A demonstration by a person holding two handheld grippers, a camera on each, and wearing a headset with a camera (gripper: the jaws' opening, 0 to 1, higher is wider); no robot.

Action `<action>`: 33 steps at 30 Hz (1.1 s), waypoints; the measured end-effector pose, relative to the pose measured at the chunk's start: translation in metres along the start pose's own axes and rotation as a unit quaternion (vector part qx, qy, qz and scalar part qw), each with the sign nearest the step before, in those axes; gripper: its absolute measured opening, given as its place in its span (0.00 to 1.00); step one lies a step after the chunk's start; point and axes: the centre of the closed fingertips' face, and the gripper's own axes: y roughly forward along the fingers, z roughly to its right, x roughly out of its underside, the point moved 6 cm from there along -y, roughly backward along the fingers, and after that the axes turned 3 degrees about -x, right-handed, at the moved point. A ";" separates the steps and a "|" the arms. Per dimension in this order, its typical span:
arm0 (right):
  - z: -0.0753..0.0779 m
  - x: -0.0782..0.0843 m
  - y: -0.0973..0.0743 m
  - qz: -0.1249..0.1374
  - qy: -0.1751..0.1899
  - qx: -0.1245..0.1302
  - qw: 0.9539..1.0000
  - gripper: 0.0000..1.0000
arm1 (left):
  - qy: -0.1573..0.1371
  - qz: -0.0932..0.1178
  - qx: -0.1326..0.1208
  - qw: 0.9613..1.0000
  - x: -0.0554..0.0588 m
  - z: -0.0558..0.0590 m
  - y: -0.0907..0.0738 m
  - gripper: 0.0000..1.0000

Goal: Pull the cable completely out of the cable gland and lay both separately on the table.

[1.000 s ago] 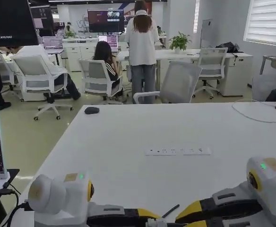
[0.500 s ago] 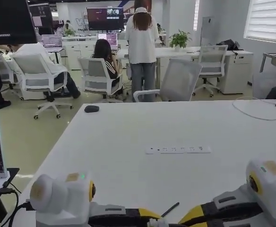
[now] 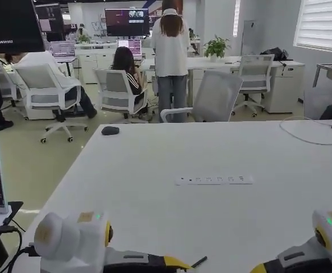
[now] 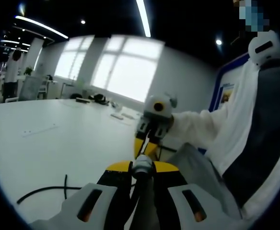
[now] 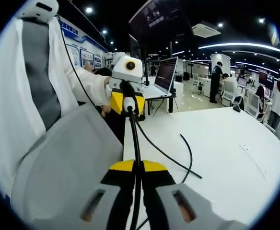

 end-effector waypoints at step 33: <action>-0.026 -0.031 -0.028 0.032 -0.004 0.097 0.995 0.18 | -0.008 0.036 0.009 0.999 -0.012 0.021 0.000 0.17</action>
